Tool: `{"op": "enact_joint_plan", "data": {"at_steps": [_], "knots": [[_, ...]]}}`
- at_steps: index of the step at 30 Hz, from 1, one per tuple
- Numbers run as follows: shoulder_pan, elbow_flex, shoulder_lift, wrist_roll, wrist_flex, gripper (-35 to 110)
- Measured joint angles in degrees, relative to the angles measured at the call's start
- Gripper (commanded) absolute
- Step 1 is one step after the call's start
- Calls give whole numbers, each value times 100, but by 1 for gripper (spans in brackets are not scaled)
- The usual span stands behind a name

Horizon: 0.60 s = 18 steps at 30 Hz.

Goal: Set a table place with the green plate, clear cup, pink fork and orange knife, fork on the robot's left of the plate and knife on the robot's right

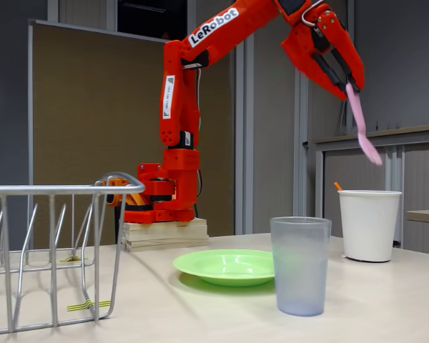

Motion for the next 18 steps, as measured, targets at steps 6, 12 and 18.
{"op": "enact_joint_plan", "data": {"at_steps": [6,12,18], "knots": [[677,1978,264,-422,-1433,0],[888,4069,861,-105,-2865,0],[853,5405,1266,53,-3999,0]]}}
